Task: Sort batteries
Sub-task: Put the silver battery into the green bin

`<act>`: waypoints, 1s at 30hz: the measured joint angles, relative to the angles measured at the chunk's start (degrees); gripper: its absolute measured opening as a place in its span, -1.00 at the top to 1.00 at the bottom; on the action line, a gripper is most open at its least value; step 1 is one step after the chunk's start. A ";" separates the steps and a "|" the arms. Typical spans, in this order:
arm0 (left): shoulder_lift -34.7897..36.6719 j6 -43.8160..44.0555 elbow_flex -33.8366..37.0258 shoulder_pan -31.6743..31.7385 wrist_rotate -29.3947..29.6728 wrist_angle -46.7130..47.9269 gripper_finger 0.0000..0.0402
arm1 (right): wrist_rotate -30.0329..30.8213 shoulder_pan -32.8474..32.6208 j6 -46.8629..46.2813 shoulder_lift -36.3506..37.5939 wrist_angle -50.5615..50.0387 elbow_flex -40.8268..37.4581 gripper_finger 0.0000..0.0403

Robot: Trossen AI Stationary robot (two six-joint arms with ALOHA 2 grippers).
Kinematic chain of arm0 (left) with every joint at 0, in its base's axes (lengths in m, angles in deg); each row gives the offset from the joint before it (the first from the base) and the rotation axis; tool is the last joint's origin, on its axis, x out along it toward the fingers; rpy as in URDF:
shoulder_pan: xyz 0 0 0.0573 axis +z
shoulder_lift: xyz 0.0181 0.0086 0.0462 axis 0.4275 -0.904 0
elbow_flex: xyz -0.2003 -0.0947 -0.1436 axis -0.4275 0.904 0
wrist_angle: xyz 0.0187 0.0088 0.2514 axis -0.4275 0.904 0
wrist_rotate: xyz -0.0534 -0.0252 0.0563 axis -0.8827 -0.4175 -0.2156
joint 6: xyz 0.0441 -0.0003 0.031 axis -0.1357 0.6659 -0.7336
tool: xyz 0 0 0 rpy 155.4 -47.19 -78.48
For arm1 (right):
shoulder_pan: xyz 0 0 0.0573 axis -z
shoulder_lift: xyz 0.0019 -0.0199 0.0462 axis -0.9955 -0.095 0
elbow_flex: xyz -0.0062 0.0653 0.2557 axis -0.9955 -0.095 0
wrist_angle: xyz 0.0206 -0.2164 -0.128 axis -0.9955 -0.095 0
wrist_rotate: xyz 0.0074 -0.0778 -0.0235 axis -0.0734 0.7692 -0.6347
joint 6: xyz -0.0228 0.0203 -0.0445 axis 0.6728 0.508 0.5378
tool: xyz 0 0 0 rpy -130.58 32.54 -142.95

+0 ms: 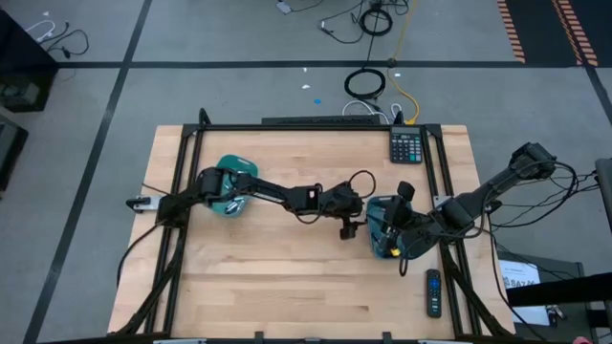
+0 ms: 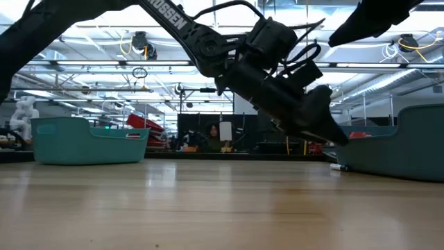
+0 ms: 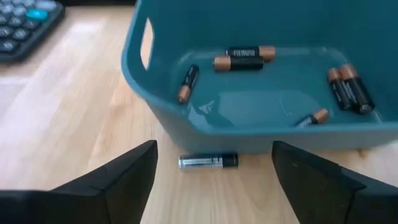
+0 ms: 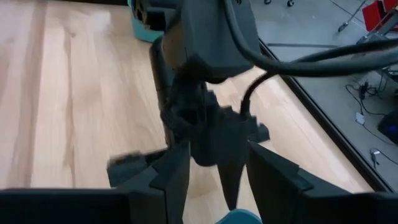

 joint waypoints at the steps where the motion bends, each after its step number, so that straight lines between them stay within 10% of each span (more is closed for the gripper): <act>1: -0.48 0.00 -0.42 0.00 0.29 -0.57 -0.62 | 0.02 0.00 0.40 0.00 0.46 0.00 0.28; 30: -6.75 0.07 -5.60 0.94 -3.01 1.50 -0.58 | -0.26 -0.11 1.64 -0.02 1.32 0.00 0.28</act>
